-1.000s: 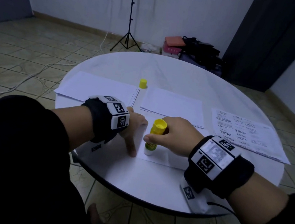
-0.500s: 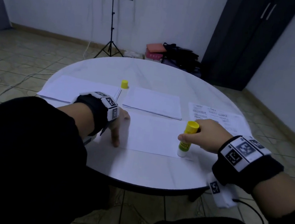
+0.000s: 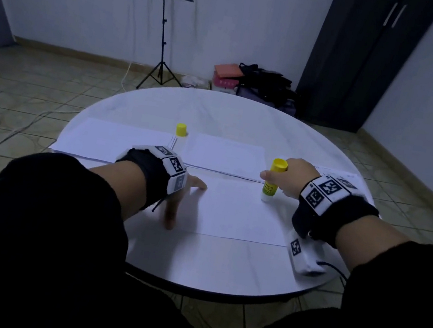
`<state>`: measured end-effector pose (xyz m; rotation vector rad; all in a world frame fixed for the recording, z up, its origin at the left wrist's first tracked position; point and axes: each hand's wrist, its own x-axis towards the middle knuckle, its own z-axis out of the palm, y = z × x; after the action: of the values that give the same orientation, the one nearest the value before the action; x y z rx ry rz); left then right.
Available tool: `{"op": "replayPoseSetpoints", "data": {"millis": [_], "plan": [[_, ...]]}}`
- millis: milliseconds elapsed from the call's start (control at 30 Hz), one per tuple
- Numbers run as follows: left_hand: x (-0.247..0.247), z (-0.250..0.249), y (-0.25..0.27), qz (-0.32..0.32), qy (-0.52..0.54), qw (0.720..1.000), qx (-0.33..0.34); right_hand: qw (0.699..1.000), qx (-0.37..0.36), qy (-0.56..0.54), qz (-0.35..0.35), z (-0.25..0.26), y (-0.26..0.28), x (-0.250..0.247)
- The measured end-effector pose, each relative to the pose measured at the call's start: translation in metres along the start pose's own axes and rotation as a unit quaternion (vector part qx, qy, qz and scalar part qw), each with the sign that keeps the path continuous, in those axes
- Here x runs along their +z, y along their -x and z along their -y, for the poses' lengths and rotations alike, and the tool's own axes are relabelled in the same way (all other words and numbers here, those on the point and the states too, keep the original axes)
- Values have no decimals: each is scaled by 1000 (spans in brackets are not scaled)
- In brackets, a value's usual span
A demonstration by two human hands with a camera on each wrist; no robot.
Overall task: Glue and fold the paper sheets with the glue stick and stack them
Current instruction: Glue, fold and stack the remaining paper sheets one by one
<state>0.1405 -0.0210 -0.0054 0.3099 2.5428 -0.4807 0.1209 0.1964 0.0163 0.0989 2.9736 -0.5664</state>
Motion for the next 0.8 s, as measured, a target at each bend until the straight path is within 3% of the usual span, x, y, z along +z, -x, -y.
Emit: {"op": "replayPoseSetpoints", "data": {"millis": [267, 433, 600, 800], "plan": [[0, -1, 0, 4, 1, 1000, -1, 998, -35, 8, 56, -13, 40, -4], [1, -2, -2, 0, 5, 1000, -12, 991, -47, -55, 114, -33, 61, -21], [-1, -6, 0, 8, 14, 999, -32, 978, -23, -206, 32, -69, 35, -24], [-5, -15, 1, 36, 38, 997, -52, 949, 31, -304, 76, -90, -8, -5]]}}
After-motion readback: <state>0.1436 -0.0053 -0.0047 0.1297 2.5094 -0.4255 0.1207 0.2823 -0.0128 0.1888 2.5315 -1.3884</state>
